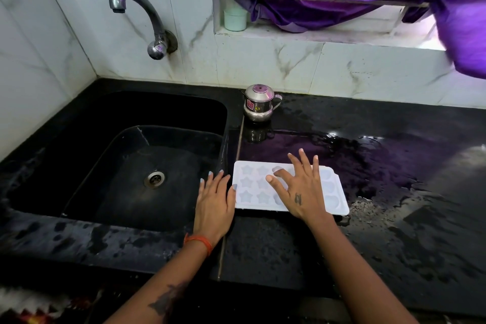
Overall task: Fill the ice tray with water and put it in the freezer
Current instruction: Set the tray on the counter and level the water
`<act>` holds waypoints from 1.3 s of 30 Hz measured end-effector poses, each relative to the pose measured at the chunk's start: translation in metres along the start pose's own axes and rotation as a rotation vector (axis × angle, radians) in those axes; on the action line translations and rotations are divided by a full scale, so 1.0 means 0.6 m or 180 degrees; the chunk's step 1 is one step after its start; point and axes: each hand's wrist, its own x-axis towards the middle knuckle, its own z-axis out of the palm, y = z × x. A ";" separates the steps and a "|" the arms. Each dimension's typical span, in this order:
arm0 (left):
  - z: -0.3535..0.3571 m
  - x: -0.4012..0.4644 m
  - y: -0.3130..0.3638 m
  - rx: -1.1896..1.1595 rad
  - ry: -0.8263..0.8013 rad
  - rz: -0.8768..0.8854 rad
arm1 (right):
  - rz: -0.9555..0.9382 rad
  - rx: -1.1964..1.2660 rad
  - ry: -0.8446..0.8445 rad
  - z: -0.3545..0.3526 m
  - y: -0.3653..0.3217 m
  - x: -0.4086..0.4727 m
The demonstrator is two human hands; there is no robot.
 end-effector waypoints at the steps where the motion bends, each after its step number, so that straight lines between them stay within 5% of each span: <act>1: 0.000 0.000 0.000 0.0006 0.0006 0.0003 | 0.0001 -0.0022 0.0017 0.001 0.000 -0.001; 39: 0.002 0.001 -0.002 -0.0032 -0.0002 -0.0018 | 0.0130 -0.0095 -0.0107 -0.002 -0.002 -0.005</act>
